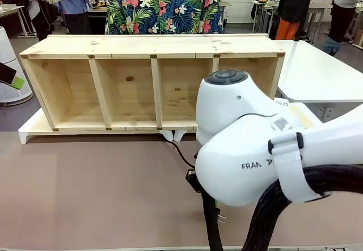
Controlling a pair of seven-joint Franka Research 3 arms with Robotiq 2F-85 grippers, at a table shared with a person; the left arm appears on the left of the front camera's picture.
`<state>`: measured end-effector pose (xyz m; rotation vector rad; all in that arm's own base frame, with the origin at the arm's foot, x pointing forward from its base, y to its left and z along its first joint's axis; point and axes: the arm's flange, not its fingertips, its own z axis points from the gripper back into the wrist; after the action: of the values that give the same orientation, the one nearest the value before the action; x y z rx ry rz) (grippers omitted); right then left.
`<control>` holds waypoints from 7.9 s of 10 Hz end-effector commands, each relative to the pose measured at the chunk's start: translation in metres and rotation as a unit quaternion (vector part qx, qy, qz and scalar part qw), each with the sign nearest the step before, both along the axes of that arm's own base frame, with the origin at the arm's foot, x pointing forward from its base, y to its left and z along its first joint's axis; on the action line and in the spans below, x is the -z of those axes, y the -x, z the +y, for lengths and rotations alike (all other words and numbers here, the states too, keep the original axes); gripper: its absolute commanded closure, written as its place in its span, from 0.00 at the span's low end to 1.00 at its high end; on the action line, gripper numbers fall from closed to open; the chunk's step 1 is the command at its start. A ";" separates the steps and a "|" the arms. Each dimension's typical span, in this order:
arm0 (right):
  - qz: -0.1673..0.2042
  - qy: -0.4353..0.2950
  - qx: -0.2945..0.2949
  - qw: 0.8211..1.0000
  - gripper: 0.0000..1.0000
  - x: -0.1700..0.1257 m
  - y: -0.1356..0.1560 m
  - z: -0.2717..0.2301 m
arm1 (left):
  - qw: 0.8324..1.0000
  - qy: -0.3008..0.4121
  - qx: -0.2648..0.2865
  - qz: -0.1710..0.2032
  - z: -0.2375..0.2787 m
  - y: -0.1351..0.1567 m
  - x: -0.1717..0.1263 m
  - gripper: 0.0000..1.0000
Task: Perform cable management.
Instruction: Pull the grasped Power Cable to the location of the Power Strip, then release the Power Cable when the human grasps it.
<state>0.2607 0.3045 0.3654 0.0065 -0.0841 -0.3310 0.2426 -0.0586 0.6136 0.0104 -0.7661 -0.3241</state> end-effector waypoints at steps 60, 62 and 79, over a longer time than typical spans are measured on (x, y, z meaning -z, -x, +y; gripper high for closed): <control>-0.314 0.046 -0.054 0.947 0.85 -0.131 -0.202 -0.307 | 1.000 0.002 -0.001 -0.003 0.001 -0.001 0.000 0.00; -0.314 0.046 -0.054 0.947 0.85 -0.131 -0.202 -0.307 | 1.000 0.002 -0.001 -0.003 0.001 -0.001 0.000 0.00; -0.325 0.055 -0.069 0.942 1.00 -0.128 -0.203 -0.306 | 1.000 0.002 -0.001 -0.003 0.001 -0.001 0.000 0.00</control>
<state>0.4635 0.0006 0.4933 0.0180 -0.7322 -0.1845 0.2426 -0.0586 0.6137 0.0104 -0.7662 -0.3241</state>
